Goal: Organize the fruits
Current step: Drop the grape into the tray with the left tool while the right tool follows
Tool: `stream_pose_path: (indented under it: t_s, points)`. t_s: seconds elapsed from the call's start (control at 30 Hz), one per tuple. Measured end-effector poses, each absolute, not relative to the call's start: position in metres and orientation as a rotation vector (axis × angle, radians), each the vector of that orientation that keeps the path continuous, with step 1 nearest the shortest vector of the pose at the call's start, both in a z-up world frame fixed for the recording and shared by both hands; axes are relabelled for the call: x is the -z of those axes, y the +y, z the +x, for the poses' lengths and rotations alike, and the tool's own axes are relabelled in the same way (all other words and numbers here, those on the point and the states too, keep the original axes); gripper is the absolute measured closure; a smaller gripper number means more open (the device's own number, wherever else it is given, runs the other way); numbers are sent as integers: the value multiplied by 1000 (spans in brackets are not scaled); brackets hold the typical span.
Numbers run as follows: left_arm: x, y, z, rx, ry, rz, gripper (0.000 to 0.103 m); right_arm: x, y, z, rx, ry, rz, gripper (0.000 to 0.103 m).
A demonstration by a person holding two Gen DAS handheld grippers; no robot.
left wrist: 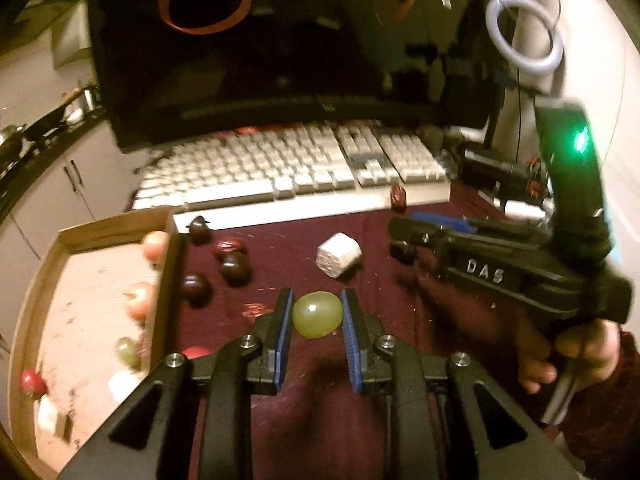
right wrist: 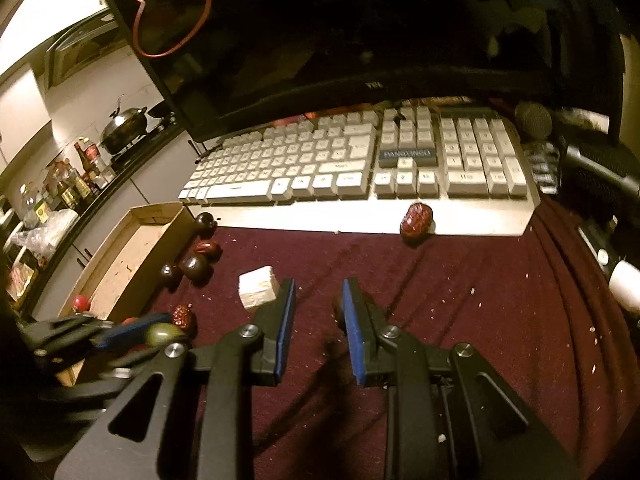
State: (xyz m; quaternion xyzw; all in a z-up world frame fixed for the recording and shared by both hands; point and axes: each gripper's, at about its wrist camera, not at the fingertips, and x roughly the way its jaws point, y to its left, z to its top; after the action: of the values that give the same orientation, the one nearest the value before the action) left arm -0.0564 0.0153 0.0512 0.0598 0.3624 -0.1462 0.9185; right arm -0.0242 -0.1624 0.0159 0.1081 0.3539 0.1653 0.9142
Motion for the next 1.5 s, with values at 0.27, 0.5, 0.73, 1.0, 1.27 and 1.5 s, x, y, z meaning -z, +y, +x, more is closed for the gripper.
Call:
stream_pose_path:
  t_s: [0.27,0.5,0.73,1.0,1.27,1.5]
  points:
    - [-78,95,-83,121,669,63,80,-35,-120,-40,-467,667,180,77]
    - [-64,154,-84,-25,702,9,80,-52,-28,-46,-654,674,108,77]
    - [-45,180,-82,-63,748,-23,80,-44,48,-49,-750,723,15,77]
    - [-38,195,-86,-103,750,-16,79,-22,82,-43,-727,791,-60,77]
    - [-42,206,-92,-116,718,-8,51,-19,91,-45,-730,792,-95,63]
    - [-45,208,-93,-110,706,-20,46,-34,70,-52,-743,699,-45,51]
